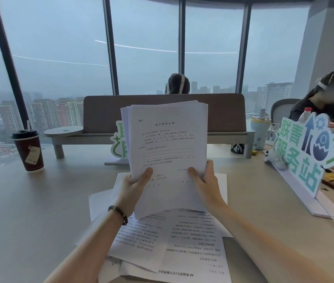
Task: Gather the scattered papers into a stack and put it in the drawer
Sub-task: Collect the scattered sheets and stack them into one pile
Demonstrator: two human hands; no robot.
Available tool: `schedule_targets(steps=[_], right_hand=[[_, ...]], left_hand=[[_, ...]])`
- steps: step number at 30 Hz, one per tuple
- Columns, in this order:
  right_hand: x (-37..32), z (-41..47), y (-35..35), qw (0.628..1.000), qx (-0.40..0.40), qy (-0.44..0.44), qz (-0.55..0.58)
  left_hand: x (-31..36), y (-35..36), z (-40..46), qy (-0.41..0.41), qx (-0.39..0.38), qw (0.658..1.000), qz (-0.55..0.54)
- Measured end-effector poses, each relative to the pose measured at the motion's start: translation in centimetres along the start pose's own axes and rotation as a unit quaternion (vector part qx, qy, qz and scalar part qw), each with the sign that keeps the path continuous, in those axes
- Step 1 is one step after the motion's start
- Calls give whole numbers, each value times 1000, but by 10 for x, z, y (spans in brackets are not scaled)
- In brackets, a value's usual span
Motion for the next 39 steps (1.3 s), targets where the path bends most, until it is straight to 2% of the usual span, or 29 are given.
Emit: schedule_targets(steps=[6, 10, 12, 13, 15, 16, 18, 20, 22, 25, 28, 35, 39], right_hand=[[-9, 11, 3, 999, -27, 7, -38], [7, 12, 0, 991, -59, 121, 21], [14, 16, -17, 985, -35, 151, -69], [17, 19, -28, 972, -24, 161, -168], [26, 23, -49, 901, -23, 194, -388], [35, 23, -57, 865, -30, 222, -448], [52, 19, -66, 816, -61, 289, -497], [59, 16, -65, 792, -96, 311, -516], [61, 17, -62, 806, -102, 298, -501], [61, 20, -61, 857, -86, 287, -420], [59, 21, -68, 890, -39, 287, -351], [69, 18, -81, 928, 9, 325, -183], [70, 15, -70, 925, -34, 332, -183]], left_hand=[[-4, -23, 12, -49, 47, 989, 135], [-7, -29, 12, -111, 3, 993, 36], [-13, -35, 11, -166, -25, 985, 24], [-19, -40, 11, -197, -32, 980, 17], [-35, -48, 9, -254, -39, 966, 4], [-42, -51, 9, -278, -36, 960, 14], [-59, -56, 9, -310, -27, 948, 62], [-68, -61, 9, -318, -11, 942, 103], [-74, -61, 10, -319, -4, 941, 116], [-81, -62, 13, -315, 7, 941, 124], [-82, -58, 14, -308, 17, 944, 119], [-87, -54, 17, -305, 24, 947, 100], [-88, -54, 17, -306, 26, 948, 81]])
Point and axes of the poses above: each hand's wrist, its own z-axis towards the middle knuckle, its own y-axis out of the palm, x = y × z, the point moved 8 cm from there along z, towards the middle knuckle, and after that the axes turned 12 degrees about -x, right-handed, at the moved point
